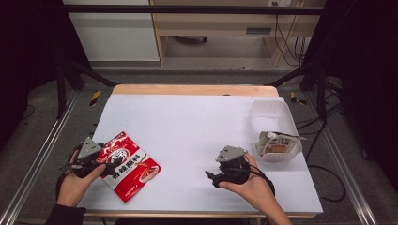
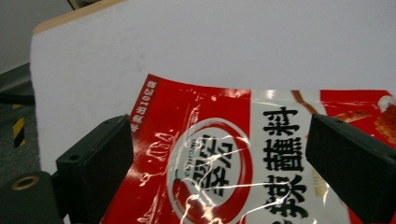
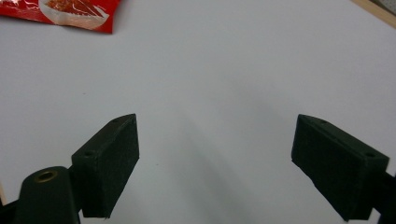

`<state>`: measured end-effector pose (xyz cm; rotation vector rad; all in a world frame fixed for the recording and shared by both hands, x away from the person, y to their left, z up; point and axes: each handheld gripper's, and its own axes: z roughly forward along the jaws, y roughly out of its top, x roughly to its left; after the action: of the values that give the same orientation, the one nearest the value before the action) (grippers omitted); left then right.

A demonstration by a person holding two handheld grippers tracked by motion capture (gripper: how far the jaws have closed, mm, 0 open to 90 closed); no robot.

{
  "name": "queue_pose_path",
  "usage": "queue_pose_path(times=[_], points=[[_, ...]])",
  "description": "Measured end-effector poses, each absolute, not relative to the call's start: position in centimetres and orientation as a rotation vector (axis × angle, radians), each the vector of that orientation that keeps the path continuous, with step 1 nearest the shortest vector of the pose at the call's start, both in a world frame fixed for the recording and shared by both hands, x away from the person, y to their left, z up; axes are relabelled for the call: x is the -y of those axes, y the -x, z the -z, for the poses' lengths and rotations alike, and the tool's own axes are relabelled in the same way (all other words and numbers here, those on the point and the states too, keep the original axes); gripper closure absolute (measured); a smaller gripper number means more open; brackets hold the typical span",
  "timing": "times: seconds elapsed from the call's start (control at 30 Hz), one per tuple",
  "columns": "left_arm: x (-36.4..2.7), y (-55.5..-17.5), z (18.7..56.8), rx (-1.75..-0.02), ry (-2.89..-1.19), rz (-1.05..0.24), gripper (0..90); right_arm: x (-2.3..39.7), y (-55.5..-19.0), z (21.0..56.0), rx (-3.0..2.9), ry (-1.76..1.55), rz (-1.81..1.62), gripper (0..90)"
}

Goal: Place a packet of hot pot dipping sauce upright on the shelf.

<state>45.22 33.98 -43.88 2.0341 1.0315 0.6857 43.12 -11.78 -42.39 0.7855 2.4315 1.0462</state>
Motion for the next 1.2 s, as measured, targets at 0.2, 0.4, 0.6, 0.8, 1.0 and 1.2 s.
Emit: queue_pose_path(times=[0.2, 0.4, 0.6, 0.8, 1.0, 1.2], points=[[-35.9, -45.2, 44.1, -1.082, -2.008, -0.702, 7.2, 11.2, -42.5, 43.1, -2.402, -0.798, -1.071, 13.0], [-37.7, -44.9, 44.4, -1.139, -1.982, -0.712, 6.9, 11.3, -42.2, 43.6, -2.346, -0.815, -1.089, 10.8], [-39.3, -44.6, 44.9, -1.186, -1.967, -0.727, 6.8, 11.9, -41.8, 44.5, -2.337, -0.842, -1.066, 11.6], [-40.2, -44.9, 45.5, -1.211, -1.977, -0.706, 7.6, 11.9, -41.8, 45.0, -2.358, -0.836, -1.031, 11.8], [-40.3, -45.3, 46.0, -1.216, -2.002, -0.663, 8.6, 11.7, -41.8, 45.2, -2.368, -0.837, -1.023, 11.9], [-40.8, -45.5, 46.4, -1.239, -1.995, -0.639, 9.0, 11.6, -41.8, 45.3, -2.375, -0.839, -1.026, 12.0]])
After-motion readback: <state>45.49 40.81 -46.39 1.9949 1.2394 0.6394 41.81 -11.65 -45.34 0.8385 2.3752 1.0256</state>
